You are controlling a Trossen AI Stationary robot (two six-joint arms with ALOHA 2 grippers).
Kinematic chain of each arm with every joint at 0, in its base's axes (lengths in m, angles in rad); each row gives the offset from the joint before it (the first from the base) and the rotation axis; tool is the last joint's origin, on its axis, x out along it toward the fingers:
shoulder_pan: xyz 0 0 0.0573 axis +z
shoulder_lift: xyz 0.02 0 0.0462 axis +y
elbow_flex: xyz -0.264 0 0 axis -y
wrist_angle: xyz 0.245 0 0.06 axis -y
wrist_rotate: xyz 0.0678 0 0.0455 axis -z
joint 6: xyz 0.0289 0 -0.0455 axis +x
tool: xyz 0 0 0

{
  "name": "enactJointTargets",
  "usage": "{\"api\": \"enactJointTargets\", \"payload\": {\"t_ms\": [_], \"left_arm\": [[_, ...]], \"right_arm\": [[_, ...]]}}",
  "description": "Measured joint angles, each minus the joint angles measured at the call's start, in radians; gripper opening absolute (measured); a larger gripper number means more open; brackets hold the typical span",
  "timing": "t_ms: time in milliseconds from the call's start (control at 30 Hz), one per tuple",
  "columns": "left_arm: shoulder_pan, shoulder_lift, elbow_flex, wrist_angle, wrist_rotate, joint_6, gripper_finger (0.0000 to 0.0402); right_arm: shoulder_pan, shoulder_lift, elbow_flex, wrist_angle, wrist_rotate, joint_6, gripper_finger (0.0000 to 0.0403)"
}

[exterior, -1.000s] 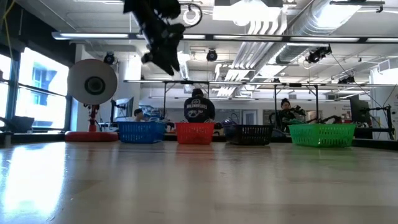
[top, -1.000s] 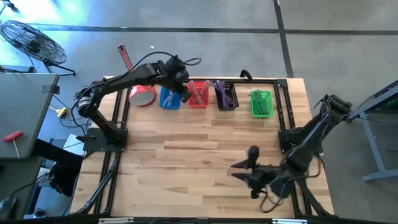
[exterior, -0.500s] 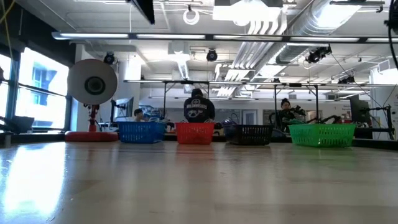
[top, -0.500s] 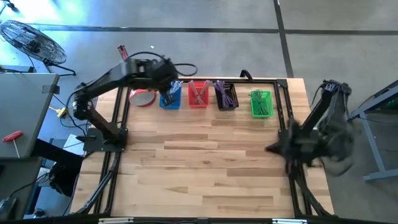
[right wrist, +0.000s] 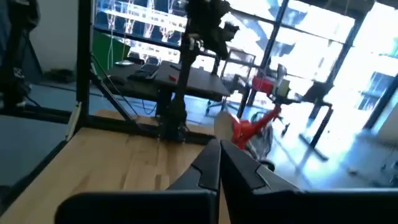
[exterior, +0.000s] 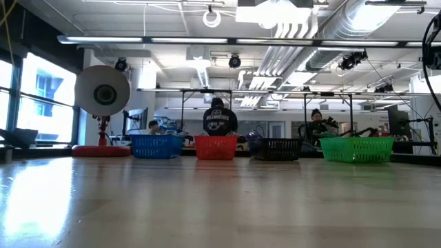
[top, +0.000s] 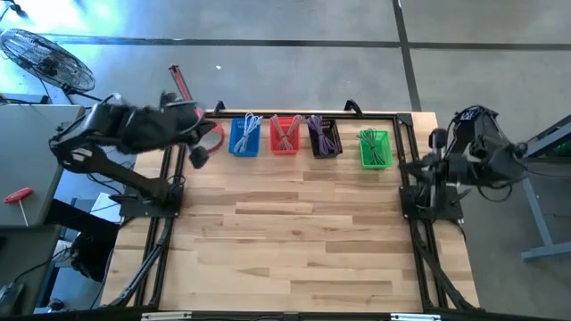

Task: Pick & Place USB Port
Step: Return to Home Position

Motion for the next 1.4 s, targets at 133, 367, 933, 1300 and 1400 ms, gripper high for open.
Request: {"api": "enactJointTargets", "payload": {"t_ms": [133, 367, 933, 1300, 1400], "left_arm": [[-0.129, -0.120, -0.151, 0.076, -0.165, -0.067, 0.0000], [-0.221, -0.296, -0.454, 0.211, -0.246, -0.139, 0.0000], [-0.218, -0.628, -0.973, 0.563, -0.050, -0.050, 0.0000], [-0.218, -0.867, -1.290, 0.944, 0.141, 0.094, 0.0000], [-0.218, -0.884, -1.345, 0.961, 0.145, 0.108, 0.0000]], "right_arm": [[0.000, -0.116, 0.000, -0.198, -0.090, 0.174, 0.0000], [0.000, -0.285, -0.048, -0.348, -0.293, 0.290, 0.0000], [0.001, -0.453, -0.229, -0.229, -0.596, 0.073, 0.0000], [0.001, -0.451, -0.397, -0.016, -0.686, -0.063, 0.0000], [0.001, -0.451, -0.424, 0.021, -0.688, -0.072, 0.0000]]}}
